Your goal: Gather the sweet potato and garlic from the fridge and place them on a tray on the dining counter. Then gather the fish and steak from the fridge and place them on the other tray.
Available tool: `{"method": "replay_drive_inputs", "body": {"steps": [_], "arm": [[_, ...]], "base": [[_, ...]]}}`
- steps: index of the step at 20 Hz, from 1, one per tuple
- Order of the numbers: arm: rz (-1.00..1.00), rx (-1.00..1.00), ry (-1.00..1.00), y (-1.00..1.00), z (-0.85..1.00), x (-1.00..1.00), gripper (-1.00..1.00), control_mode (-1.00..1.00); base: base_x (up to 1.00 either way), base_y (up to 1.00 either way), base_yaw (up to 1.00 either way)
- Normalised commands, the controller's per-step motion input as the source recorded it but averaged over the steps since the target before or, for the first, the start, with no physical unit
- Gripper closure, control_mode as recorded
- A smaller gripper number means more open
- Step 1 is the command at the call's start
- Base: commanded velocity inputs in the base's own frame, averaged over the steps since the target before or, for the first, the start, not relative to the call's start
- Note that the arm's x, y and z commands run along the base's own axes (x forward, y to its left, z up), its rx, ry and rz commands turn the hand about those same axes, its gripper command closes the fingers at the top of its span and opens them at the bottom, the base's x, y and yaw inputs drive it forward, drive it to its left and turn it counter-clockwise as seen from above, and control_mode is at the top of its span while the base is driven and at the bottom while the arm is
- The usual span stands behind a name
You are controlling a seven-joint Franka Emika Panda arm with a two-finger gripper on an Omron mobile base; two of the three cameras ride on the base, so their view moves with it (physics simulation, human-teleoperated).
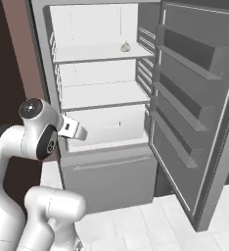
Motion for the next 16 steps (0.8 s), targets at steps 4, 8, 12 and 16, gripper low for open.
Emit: {"method": "replay_drive_inputs", "body": {"steps": [4, 8, 12, 16], "arm": [[0.00, 0.00, 0.00, 0.00, 0.00, 0.00, -1.00, 1.00], [0.00, 0.00, 0.00, 0.00, 0.00, 0.00, -1.00, 1.00], [0.00, 0.00, 0.00, 0.00, 0.00, 0.00, -1.00, 1.00], [0.00, 0.00, 0.00, 0.00, 0.00, 0.00, -1.00, 1.00]], "base": [[0.39, -0.12, 0.36], [0.46, -0.16, 0.30], [0.38, -0.24, 0.18], [0.41, -0.32, 0.17]]}}
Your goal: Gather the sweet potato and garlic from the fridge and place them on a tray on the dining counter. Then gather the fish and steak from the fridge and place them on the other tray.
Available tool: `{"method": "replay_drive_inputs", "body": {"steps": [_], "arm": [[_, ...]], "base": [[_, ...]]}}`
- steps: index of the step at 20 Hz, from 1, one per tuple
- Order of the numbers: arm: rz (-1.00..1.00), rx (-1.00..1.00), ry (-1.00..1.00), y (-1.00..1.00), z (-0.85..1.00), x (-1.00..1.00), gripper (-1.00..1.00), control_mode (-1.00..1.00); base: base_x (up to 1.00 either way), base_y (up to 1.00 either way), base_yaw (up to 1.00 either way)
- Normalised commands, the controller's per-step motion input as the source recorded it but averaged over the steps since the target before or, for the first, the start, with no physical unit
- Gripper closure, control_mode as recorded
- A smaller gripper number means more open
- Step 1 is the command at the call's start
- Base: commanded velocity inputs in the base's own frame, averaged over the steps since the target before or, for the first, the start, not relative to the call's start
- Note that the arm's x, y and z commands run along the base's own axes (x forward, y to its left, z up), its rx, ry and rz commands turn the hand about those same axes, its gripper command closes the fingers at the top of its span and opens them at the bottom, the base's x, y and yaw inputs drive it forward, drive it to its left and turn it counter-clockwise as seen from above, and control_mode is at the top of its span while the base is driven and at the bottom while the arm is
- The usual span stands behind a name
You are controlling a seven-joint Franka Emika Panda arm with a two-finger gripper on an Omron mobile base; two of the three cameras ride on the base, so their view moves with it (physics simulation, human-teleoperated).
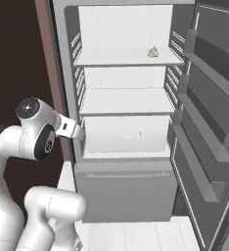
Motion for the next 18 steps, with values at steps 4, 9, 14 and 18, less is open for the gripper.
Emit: {"method": "replay_drive_inputs", "body": {"steps": [4, 9, 14, 18], "arm": [[0.00, 0.00, 0.00, 0.00, 0.00, 0.00, -1.00, 1.00], [0.00, 0.00, 0.00, 0.00, 0.00, 0.00, -1.00, 1.00], [0.00, 0.00, 0.00, 0.00, 0.00, 0.00, -1.00, 1.00], [0.00, 0.00, 0.00, 0.00, 0.00, 0.00, -1.00, 1.00]], "base": [[0.56, -0.37, 0.15], [0.60, -0.40, 0.14], [0.52, -0.43, 0.14], [0.61, -0.28, 0.12]]}}
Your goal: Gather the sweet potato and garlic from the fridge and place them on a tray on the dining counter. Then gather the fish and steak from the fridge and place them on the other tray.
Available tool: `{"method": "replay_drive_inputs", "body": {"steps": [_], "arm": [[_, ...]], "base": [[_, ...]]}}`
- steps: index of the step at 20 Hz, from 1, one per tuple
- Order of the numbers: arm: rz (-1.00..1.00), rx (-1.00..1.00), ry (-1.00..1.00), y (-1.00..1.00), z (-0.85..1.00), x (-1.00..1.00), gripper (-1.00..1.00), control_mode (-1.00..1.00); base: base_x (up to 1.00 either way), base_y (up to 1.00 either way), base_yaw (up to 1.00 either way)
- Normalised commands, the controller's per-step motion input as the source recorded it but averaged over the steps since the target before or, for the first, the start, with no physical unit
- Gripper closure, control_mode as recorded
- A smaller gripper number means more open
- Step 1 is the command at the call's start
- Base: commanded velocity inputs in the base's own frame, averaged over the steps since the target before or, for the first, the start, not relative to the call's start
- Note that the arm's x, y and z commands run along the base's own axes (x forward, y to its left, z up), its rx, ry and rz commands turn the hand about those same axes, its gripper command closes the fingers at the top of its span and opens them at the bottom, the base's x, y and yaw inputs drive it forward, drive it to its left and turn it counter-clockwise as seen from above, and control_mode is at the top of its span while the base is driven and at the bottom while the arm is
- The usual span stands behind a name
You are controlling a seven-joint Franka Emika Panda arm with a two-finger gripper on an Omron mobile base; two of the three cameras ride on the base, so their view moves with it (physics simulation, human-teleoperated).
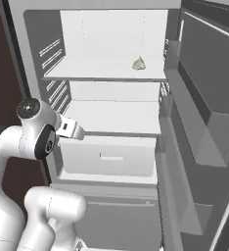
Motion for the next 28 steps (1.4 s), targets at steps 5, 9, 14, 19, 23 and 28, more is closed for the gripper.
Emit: {"method": "replay_drive_inputs", "body": {"steps": [5, 9, 14, 19, 23, 28], "arm": [[0.00, 0.00, 0.00, 0.00, 0.00, 0.00, -1.00, 1.00], [0.00, 0.00, 0.00, 0.00, 0.00, 0.00, -1.00, 1.00], [0.00, 0.00, 0.00, 0.00, 0.00, 0.00, -1.00, 1.00], [0.00, 0.00, 0.00, 0.00, 0.00, 0.00, -1.00, 1.00], [0.00, 0.00, 0.00, 0.00, 0.00, 0.00, -1.00, 1.00], [0.00, 0.00, 0.00, 0.00, 0.00, 0.00, -1.00, 1.00]], "base": [[0.61, -0.19, 0.09], [0.48, -0.21, 0.05], [0.30, -0.28, 0.06], [0.28, -0.42, 0.06], [0.38, -0.32, 0.04], [0.33, -0.17, 0.02]]}}
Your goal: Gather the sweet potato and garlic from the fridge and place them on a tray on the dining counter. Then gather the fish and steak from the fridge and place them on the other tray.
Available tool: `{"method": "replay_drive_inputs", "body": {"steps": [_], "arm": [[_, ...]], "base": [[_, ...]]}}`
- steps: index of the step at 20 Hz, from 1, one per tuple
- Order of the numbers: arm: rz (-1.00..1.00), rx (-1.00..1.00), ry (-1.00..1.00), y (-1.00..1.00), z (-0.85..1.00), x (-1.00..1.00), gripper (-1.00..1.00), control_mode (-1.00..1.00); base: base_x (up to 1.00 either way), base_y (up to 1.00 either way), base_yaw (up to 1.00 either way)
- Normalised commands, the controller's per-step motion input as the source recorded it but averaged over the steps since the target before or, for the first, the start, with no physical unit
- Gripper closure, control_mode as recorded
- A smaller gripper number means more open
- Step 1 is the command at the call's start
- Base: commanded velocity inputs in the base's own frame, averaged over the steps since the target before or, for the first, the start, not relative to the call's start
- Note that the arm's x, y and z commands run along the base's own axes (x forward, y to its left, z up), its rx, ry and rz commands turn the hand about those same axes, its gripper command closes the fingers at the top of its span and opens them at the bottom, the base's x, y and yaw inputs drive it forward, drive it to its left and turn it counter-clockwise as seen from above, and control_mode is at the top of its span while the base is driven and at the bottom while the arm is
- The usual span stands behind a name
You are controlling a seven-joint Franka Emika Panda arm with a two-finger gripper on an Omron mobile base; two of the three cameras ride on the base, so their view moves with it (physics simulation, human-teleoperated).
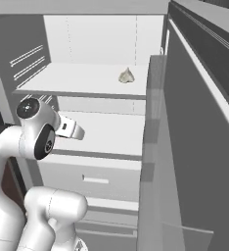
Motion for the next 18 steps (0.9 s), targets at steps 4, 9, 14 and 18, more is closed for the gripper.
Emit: {"method": "replay_drive_inputs", "body": {"steps": [4, 9, 14, 18], "arm": [[0.01, 0.00, 0.04, -0.01, -0.04, 0.13, -1.00, -1.00], [0.01, 0.00, -0.03, -0.20, -0.05, -0.02, -1.00, -1.00], [-0.02, -0.03, -0.15, -0.38, 0.53, -0.19, -1.00, -1.00], [-0.03, -0.07, -0.09, -0.48, 0.96, 0.00, -1.00, -1.00]], "base": [[0.39, 0.00, 0.00], [0.00, 0.00, 0.00], [0.00, 0.00, 0.00], [0.00, 0.00, 0.00]]}}
